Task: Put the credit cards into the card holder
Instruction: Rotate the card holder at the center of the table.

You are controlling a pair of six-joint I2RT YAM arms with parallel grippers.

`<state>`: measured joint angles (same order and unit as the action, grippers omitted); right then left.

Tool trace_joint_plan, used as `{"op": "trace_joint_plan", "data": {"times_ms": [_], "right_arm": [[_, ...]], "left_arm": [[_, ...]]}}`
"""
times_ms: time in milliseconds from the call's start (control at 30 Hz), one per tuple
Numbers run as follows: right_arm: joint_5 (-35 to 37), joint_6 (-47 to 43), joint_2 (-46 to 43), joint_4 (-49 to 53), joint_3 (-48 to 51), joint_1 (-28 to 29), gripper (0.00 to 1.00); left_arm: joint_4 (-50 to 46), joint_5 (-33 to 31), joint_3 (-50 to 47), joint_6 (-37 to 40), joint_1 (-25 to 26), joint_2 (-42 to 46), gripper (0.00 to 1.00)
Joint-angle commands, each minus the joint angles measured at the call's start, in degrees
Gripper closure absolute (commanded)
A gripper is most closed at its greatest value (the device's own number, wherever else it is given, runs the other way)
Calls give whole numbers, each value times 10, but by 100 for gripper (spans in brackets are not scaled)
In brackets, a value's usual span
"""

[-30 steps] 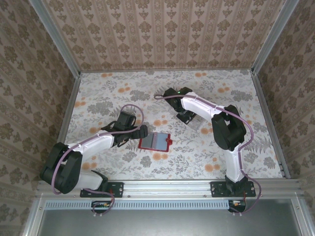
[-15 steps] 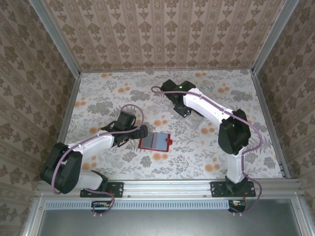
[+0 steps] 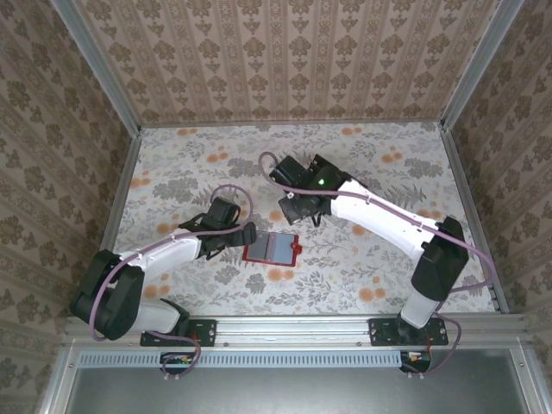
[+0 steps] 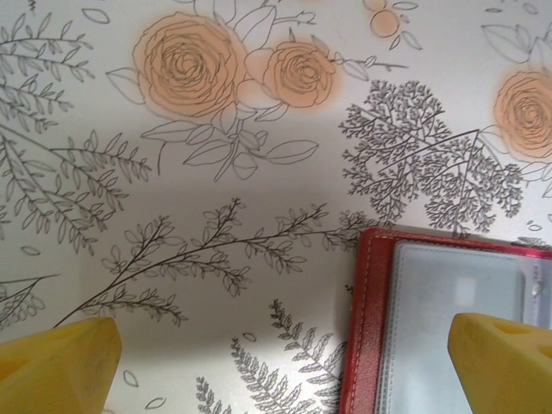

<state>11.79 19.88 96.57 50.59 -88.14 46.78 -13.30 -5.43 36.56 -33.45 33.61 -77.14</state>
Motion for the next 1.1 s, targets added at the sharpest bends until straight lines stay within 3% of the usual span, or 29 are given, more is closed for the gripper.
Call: {"op": "trace_joint_plan", "data": {"times_ms": [0, 133, 333, 1067], "right_arm": [[-116, 187, -35, -161, 94, 2, 100], [-134, 311, -51, -282, 187, 12, 100], [-131, 398, -41, -349, 244, 30, 100], [-142, 415, -9, -356, 290, 46, 100]], "left_arm": [[-35, -45, 14, -21, 6, 15, 0], [-42, -59, 10, -31, 8, 25, 0], [-43, -53, 9, -32, 10, 30, 0], [-35, -47, 5, -24, 13, 32, 0]]}}
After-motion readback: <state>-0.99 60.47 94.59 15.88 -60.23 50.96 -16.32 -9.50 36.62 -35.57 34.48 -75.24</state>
